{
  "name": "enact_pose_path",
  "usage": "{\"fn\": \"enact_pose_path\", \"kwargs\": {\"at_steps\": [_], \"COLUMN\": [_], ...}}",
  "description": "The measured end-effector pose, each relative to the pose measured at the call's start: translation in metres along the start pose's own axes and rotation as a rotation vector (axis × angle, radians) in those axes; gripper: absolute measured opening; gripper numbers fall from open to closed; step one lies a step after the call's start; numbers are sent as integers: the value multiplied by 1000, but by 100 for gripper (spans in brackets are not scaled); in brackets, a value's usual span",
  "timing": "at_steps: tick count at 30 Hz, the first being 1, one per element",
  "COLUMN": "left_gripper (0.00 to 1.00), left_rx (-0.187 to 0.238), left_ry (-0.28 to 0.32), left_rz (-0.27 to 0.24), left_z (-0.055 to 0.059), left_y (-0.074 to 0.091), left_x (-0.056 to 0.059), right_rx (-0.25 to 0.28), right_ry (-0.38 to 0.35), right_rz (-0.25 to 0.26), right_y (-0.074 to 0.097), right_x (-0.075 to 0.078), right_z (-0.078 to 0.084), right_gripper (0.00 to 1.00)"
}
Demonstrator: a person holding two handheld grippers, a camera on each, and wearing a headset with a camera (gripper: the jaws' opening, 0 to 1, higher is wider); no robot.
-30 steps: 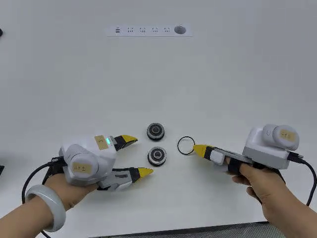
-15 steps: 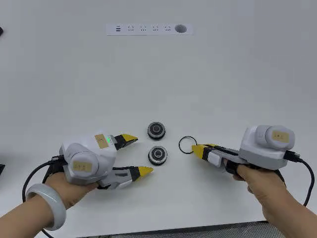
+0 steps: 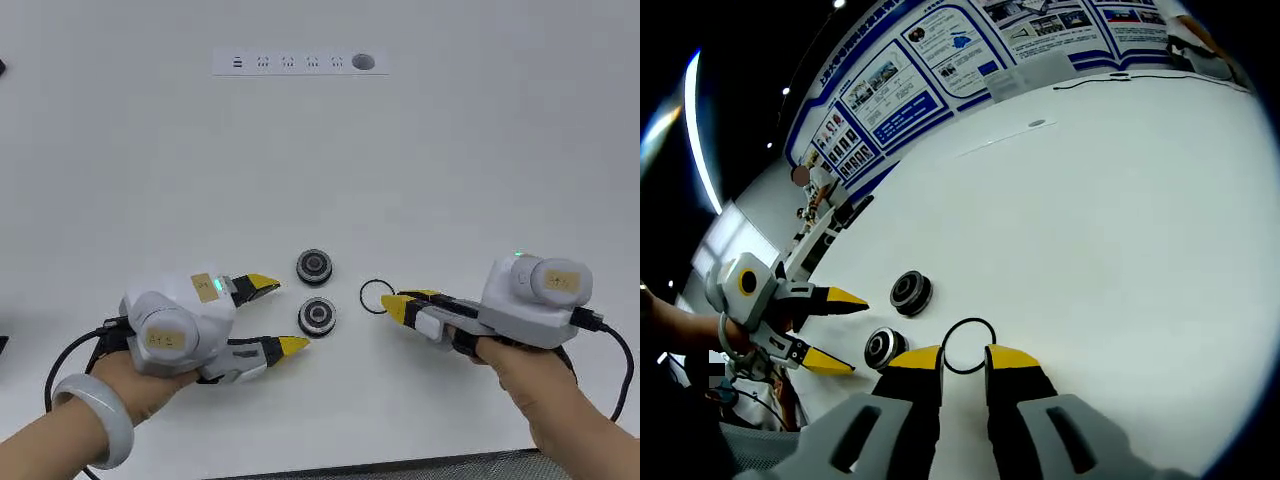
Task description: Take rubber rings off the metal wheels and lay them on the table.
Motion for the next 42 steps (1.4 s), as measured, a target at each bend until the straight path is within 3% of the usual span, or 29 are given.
{"fn": "enact_pose_path", "kwargs": {"at_steps": [12, 16, 28, 42], "left_gripper": [34, 30, 23, 17], "left_rx": [10, 12, 6, -9], "left_ry": [-19, -19, -21, -41], "left_rz": [25, 36, 45, 60], "left_z": [-9, -11, -14, -16], "left_y": [-6, -9, -14, -20], "left_x": [7, 8, 8, 10], "right_rx": [16, 31, 12, -16], "right_ry": [10, 52, 192, 349], "right_rz": [-38, -76, -156, -203], "right_y": [1, 1, -2, -3], "right_x": [-7, -14, -31, -44], "right_z": [1, 0, 4, 6], "right_gripper": [19, 28, 49, 52]}}
Point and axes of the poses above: the centre of the closed fingertips' face, and the gripper's own axes: y roughly backward along the fingers, x roughly to its right, z roughly out of its underside, the point moved 7 cm from there along y, roughly backward along the fingers, and after that the axes turned 3 degrees about y, right-handed, at the moved point
